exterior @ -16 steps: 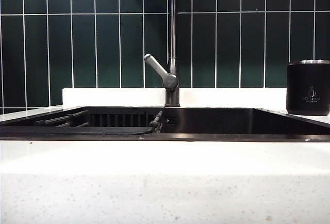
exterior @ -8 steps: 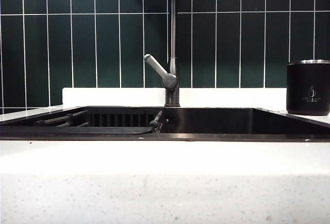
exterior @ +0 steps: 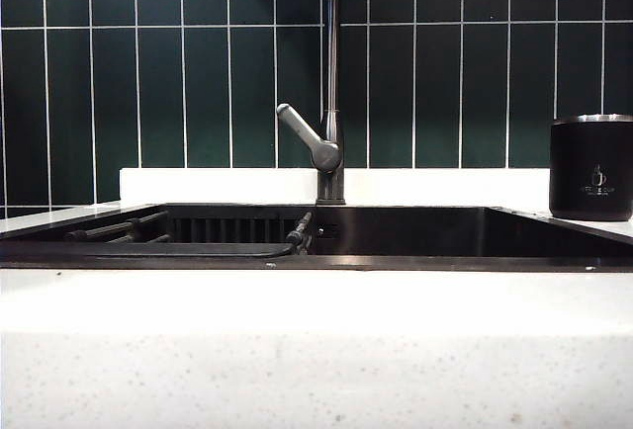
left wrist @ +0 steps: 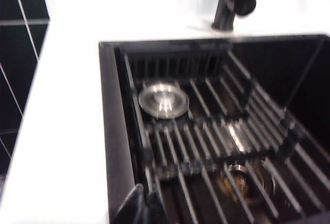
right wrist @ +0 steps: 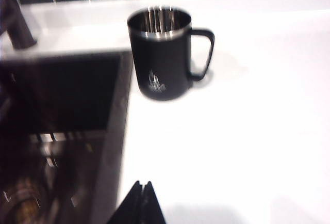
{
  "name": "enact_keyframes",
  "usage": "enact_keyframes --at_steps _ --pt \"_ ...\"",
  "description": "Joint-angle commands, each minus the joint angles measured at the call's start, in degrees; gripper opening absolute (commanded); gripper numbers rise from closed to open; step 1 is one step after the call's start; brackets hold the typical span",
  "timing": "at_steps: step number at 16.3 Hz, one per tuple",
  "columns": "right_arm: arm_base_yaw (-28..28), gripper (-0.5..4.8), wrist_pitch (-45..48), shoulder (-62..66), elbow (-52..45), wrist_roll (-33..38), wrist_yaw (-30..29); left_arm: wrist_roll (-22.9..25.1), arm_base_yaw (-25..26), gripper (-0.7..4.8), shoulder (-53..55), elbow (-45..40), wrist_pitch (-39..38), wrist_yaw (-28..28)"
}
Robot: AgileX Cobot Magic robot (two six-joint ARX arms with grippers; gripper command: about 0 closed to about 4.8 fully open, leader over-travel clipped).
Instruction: Pick up the mug next to the sink, go to the faucet to get some water, pour the water into the sink, and finally put the mug back to its place.
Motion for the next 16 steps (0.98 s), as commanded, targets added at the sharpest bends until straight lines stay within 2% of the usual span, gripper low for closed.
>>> enact_keyframes --at_steps 1,3,6,7,8,12,16 --pt "0.02 -0.09 15.32 -0.59 -6.14 0.5 -3.54 0.39 -0.04 0.05 -0.02 -2.97 6.01 -0.13" --pt "0.02 -0.09 21.79 -0.59 -10.93 0.07 -3.54 0.77 -0.04 -0.06 -0.02 -5.53 10.62 -0.26" --pt "0.04 -0.09 26.53 -0.72 -16.39 -11.91 -5.99 2.54 -0.02 -0.06 -0.02 -10.21 18.27 -0.24" --pt "0.02 -0.09 29.18 -0.74 -17.81 -17.25 -8.46 3.02 -0.02 -0.05 -0.02 -11.98 22.16 -0.22" --pt "0.04 -0.09 30.32 -0.76 -18.43 -19.45 -9.11 3.21 -0.02 -0.06 -0.02 -13.09 24.2 -0.22" --pt "0.04 -0.09 31.26 -0.76 -19.1 -21.05 -11.23 4.2 -0.04 -0.05 -0.11 -13.05 23.76 1.9" --pt "0.04 -0.09 31.04 -0.79 -19.17 -22.36 -11.74 5.68 -0.04 -0.05 -0.11 -13.05 23.54 1.27"
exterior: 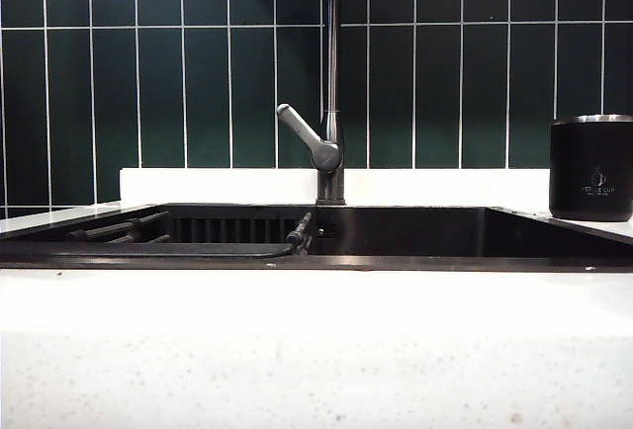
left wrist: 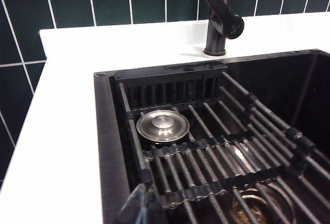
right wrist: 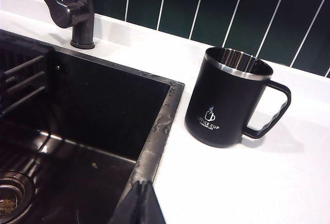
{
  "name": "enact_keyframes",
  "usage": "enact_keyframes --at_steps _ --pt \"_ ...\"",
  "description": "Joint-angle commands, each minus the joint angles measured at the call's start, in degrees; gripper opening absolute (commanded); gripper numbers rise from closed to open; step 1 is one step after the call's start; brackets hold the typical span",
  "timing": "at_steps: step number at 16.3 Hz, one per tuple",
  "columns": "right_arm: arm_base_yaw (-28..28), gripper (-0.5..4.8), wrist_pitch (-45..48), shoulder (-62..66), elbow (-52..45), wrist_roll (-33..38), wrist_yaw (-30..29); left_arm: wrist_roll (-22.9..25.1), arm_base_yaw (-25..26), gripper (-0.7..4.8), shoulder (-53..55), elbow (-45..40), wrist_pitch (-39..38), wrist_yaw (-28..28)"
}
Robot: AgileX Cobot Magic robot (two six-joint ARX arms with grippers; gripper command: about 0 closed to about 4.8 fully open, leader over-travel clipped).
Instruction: Pick up the mug next to the sink, go to the faucet to get some water, pour the water into the sink, and finally put the mug back to its place.
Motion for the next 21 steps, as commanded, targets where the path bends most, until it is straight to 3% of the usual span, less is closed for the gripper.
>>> enact_keyframes --at_steps 1,21 --pt "0.02 -0.09 0.85 -0.04 -0.07 -0.31 -0.81 0.57 -0.07 -0.05 -0.02 0.22 -0.2 -0.15" --pt "0.0 -0.08 -4.31 -5.88 -1.79 0.28 -0.57 1.25 -0.04 -0.05 -5.7 0.22 -6.32 -0.2"
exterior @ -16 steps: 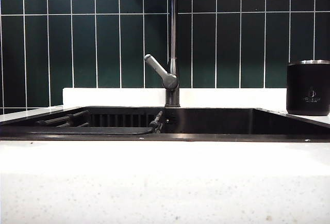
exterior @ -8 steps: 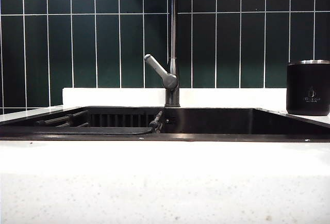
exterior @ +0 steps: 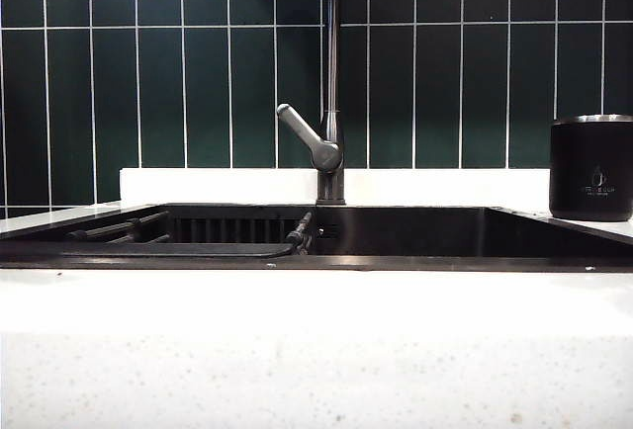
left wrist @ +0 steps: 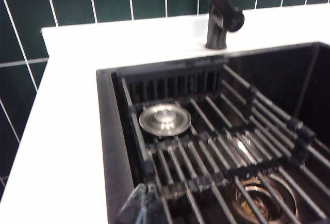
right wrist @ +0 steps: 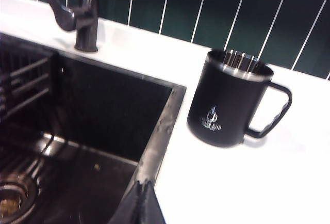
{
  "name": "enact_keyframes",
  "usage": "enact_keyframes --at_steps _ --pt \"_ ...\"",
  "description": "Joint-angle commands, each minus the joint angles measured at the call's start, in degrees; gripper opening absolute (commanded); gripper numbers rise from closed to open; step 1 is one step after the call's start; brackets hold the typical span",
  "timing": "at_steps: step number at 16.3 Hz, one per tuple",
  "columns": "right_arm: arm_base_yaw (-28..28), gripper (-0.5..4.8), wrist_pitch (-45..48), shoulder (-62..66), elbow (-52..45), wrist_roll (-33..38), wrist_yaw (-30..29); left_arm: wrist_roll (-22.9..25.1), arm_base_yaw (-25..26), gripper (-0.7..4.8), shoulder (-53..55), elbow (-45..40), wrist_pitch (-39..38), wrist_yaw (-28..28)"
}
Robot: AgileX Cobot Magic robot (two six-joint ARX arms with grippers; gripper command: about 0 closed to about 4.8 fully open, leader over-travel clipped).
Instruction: Pick up the mug next to the sink, go to the faucet to get some water, pour the water into the sink, and finally put the mug back to its place.
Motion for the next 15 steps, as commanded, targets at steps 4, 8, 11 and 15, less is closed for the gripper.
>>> enact_keyframes --at_steps 4,8,11,15 --pt "-0.11 -0.08 1.25 -0.17 -0.31 3.04 3.5 0.39 -0.02 -0.05 -0.02 0.24 0.28 -1.62" --pt "-0.11 -0.08 1.38 -0.17 -0.31 3.04 8.55 0.39 -0.02 -0.05 -0.02 0.24 0.24 -4.07" --pt "-0.09 -0.08 0.59 -0.17 -0.31 3.04 8.48 0.39 -0.02 -0.05 -0.02 0.24 -0.28 -3.89" --pt "-0.09 -0.08 0.61 -0.17 -0.31 3.04 8.48 0.39 -0.02 -0.05 -0.02 0.24 -0.26 -3.87"
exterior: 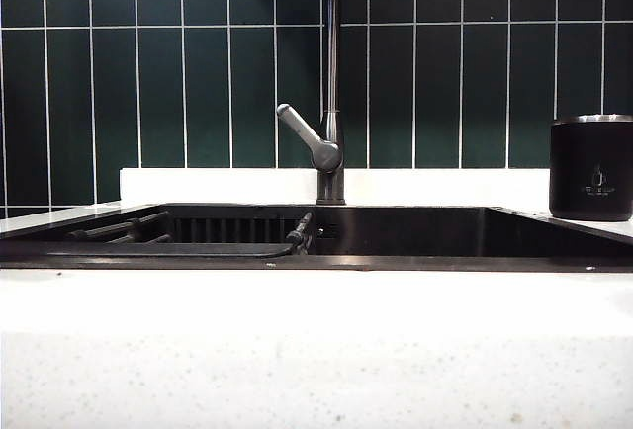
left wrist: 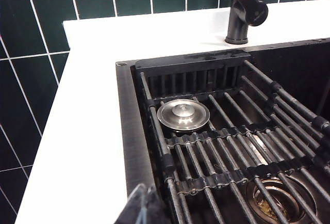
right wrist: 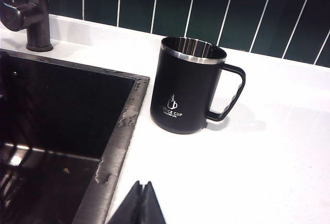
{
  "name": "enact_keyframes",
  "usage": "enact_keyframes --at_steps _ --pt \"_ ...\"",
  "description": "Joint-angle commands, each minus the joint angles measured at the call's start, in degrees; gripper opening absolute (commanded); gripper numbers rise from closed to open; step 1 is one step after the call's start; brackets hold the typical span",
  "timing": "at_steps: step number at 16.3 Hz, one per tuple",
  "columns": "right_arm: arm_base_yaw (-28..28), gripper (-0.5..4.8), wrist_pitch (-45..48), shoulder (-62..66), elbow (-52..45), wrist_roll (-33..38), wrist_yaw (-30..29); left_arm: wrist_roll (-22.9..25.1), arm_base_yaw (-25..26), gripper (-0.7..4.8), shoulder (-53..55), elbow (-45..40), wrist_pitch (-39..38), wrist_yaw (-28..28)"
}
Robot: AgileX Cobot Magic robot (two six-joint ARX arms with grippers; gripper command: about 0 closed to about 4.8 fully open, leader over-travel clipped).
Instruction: Pick up the mug next to the sink, go to the faucet to get some water, pour the water into the sink, and finally put the mug back to its place.
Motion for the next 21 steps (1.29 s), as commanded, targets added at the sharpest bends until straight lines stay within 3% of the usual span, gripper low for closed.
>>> enact_keyframes --at_steps 1,8,12,16,21 --pt "0.02 -0.08 0.48 -0.17 -0.31 0.22 0.11 0.2 -0.02 -0.05 0.0 0.24 0.33 0.0" --pt "0.02 -0.08 0.48 -0.17 -0.31 0.22 0.11 0.2 0.0 -0.05 -0.31 0.24 0.24 -0.02" --pt "0.02 -0.08 0.42 -0.17 -0.31 0.22 0.11 0.17 0.04 -0.05 -8.63 0.24 -3.93 -2.32" --pt "0.09 -0.08 -0.28 -0.17 -0.31 0.22 0.11 -0.09 0.74 -0.05 -8.39 0.24 -2.73 -2.47" --pt "0.07 -0.08 -0.37 -0.17 -0.31 0.22 0.11 -1.33 6.34 -0.05 -8.39 0.24 0.26 4.0"
